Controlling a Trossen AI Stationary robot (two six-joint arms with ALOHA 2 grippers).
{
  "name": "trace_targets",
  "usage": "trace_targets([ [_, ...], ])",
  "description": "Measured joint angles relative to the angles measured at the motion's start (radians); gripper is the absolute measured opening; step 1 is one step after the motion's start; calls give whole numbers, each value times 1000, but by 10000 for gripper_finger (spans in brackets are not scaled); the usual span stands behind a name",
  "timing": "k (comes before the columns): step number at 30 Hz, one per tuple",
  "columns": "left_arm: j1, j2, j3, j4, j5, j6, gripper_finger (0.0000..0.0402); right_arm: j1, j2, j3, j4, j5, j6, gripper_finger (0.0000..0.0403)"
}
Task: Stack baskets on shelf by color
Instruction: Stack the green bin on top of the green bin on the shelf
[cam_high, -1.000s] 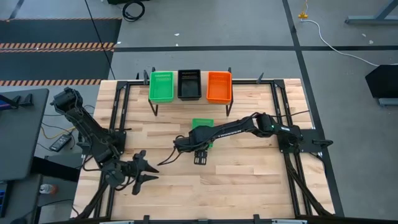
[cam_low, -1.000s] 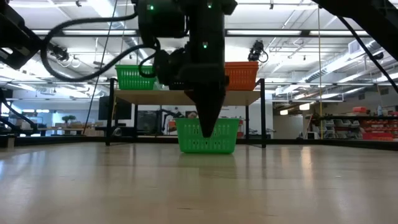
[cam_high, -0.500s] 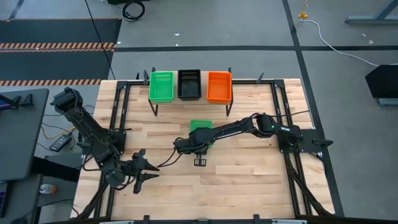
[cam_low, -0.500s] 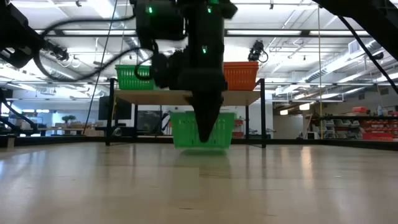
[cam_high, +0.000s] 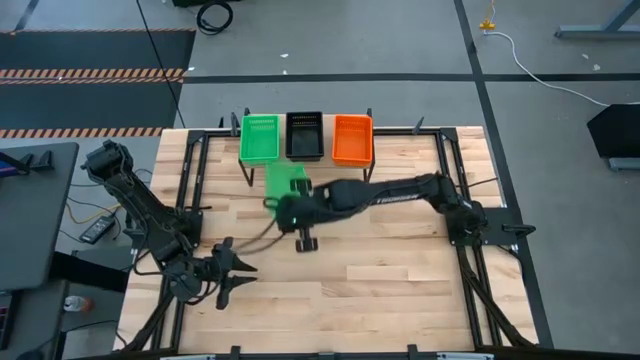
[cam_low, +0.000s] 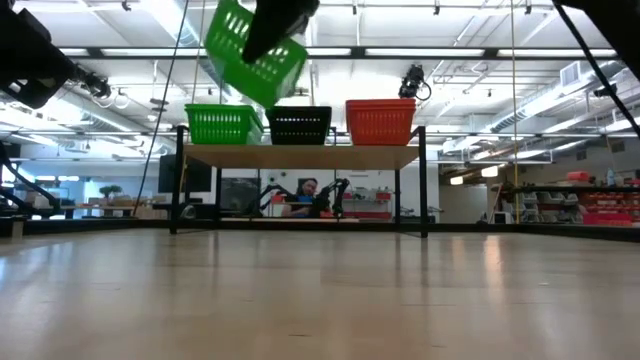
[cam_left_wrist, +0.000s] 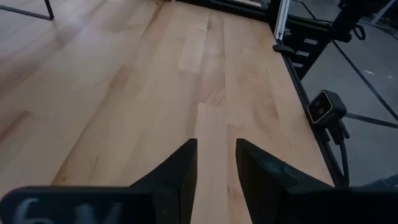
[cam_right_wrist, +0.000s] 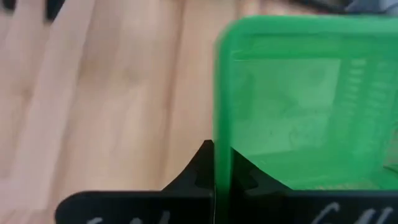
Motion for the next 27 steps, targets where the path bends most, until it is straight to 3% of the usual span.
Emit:
trace_targets([
  [5, 10, 0, 0, -1, -38, 11, 117, -36, -31, 5, 128, -6, -102, 5],
  [15, 45, 0, 0, 0, -93, 11, 117, -169, -38, 5, 376, -151, -227, 5],
  [21, 44, 0, 0, 9, -96, -4, 117, -255, -38, 5, 470, -248, -257, 5],
  [27, 44, 0, 0, 24, -187, -55, 117, -316, -38, 5, 497, -289, -257, 6],
])
